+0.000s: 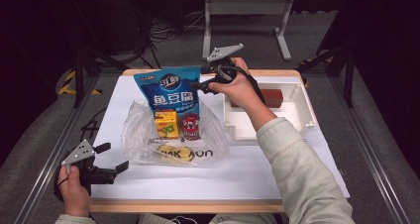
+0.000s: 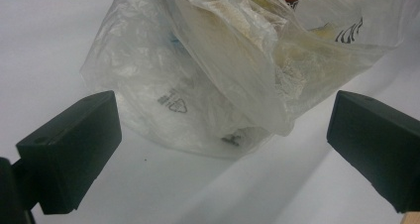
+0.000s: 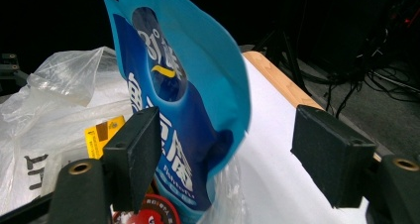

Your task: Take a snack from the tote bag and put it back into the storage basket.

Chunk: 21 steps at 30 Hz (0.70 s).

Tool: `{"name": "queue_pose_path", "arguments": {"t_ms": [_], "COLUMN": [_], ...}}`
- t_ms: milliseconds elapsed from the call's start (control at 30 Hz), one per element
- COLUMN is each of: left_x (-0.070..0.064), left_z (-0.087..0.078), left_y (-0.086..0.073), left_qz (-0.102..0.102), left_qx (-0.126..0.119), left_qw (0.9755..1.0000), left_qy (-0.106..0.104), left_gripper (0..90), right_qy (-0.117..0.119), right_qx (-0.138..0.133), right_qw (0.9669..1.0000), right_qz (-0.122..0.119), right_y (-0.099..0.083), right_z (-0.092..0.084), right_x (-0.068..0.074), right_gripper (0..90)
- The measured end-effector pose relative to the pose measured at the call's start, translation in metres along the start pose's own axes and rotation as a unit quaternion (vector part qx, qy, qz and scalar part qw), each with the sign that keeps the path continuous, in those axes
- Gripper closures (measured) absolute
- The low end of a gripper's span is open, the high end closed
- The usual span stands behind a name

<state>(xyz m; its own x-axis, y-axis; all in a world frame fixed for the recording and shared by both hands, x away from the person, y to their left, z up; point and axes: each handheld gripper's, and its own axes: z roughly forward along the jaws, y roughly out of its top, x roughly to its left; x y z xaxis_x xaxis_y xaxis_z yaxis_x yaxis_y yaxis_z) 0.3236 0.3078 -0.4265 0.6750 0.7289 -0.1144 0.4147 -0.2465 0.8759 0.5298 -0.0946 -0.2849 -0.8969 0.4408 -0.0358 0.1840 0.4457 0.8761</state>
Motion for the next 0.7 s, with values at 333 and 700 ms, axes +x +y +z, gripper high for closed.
{"name": "queue_pose_path", "arguments": {"t_ms": [333,700], "left_x": [0.001,0.000], "left_z": [0.001,0.003], "left_y": [0.000,0.001], "left_qz": [0.001,0.007], "left_qx": [0.000,0.000], "left_qw": [1.0000,0.9999], "left_qy": [-0.003,-0.010], "left_gripper": [1.0,1.0], "right_qy": [0.013,0.018], "right_qx": [0.002,0.004], "right_qw": [0.9999,0.9994], "right_qz": [-0.006,-0.028], "right_y": [0.005,0.012], "right_z": [0.016,0.031], "right_x": [0.002,0.009], "right_gripper": [27.9,33.8]}}
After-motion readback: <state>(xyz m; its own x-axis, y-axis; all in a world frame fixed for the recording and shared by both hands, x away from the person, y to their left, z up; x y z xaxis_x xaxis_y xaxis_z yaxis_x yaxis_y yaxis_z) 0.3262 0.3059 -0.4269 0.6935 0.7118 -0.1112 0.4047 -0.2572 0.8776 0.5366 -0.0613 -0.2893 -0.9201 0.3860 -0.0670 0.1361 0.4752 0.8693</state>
